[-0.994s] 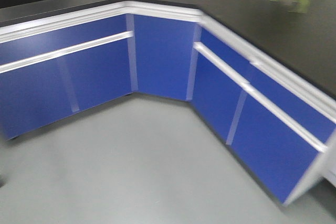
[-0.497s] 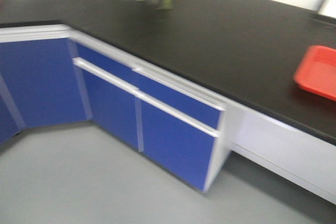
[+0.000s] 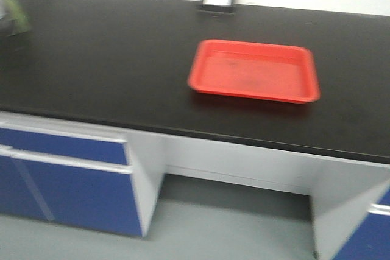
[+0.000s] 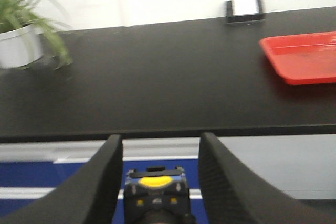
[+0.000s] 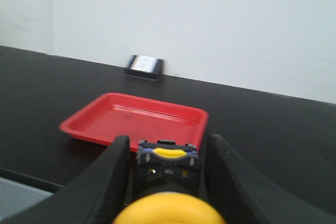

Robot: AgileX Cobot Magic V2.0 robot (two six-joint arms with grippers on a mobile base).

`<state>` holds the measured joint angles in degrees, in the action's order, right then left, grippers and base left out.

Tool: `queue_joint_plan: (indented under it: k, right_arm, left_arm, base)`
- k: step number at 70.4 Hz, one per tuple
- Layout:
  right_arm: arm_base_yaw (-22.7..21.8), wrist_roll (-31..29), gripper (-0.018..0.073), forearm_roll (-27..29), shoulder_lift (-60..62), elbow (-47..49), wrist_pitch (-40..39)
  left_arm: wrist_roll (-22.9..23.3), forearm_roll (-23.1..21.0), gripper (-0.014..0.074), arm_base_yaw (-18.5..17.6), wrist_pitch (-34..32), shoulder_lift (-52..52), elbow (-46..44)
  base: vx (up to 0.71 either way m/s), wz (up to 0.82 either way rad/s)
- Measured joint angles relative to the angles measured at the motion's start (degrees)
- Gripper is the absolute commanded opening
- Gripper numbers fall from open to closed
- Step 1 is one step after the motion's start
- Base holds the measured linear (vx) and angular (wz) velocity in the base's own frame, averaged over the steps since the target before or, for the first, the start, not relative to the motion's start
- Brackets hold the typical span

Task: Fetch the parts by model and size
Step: 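Drive the base up to the counter with the red tray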

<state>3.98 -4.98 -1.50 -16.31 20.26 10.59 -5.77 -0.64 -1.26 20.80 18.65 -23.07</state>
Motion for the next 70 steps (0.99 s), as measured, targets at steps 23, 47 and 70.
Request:
queue_joint_plan:
  k: [23, 47, 70]
  right_arm:
    - [0.0, 0.0, -0.001, 0.0, 0.0, 0.0, 0.0]
    - [0.0, 0.0, -0.001, 0.0, 0.0, 0.0, 0.0]
    - [0.0, 0.0, -0.001, 0.0, 0.0, 0.0, 0.0]
  left_arm:
    - [0.0, 0.0, -0.0004, 0.0, 0.0, 0.0, 0.0]
    - [0.0, 0.0, -0.0004, 0.0, 0.0, 0.0, 0.0]
    - [0.0, 0.0, -0.0004, 0.0, 0.0, 0.0, 0.0]
  base:
    - [0.11, -0.51]
    - [0.09, -0.18]
    - [0.09, 0.0]
